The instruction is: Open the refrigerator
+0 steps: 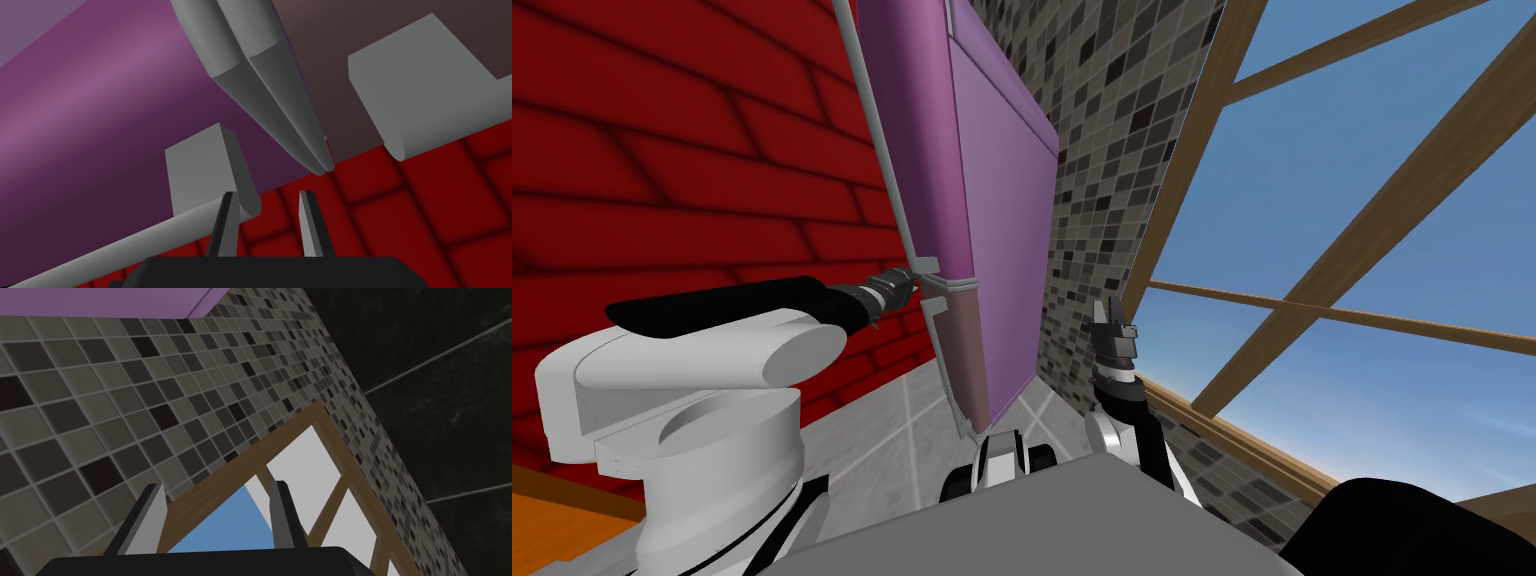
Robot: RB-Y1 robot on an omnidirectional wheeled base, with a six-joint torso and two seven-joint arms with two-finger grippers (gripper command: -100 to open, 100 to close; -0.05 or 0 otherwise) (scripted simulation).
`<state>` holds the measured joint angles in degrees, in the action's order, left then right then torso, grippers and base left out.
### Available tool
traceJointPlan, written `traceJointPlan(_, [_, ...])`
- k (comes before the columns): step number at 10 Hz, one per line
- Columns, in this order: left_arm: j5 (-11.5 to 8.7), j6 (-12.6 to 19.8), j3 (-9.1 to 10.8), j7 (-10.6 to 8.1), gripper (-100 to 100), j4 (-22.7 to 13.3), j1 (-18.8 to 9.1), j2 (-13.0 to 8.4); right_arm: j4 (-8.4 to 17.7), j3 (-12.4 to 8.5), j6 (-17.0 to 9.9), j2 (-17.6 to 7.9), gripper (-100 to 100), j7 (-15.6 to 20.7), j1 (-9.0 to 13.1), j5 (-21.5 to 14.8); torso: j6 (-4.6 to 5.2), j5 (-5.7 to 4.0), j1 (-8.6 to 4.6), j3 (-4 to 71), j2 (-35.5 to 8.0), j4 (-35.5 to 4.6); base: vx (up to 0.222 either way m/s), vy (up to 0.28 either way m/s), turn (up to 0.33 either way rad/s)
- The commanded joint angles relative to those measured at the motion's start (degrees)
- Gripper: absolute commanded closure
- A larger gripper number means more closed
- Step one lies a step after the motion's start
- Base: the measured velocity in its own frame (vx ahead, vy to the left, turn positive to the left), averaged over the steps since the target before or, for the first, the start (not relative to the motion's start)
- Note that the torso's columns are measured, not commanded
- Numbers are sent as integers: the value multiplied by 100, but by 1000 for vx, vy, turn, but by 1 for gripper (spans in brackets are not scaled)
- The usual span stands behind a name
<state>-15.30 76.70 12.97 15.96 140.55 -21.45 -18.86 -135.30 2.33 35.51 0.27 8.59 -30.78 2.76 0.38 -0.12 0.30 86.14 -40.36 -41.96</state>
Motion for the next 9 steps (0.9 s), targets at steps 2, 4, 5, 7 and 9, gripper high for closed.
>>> traceJointPlan(2, [-168,366,139,118,-100,-66,-379,-182,0,0,0,0,0,0,0,0,-1,1,3,1,2,1,-12,41,-40])
traceJointPlan(4, [-258,579,173,171,-100,-41,-518,-252,0,0,0,0,0,0,0,0,-10,5,14,-1,-3,-4,-9,35,-56])
traceJointPlan(5, [-302,685,190,197,-100,-13,-587,-287,0,0,0,0,0,0,0,0,-13,5,14,-3,-5,-6,-2,38,-37])
traceJointPlan(7, [-385,882,222,246,-100,72,-715,-352,0,0,0,0,0,0,0,0,-15,8,20,-7,-12,-7,-14,29,-40])
traceJointPlan(9, [-455,1049,249,287,-100,201,-822,-407,0,0,0,0,0,0,0,0,-21,6,20,-14,-23,-16,-11,23,-35])
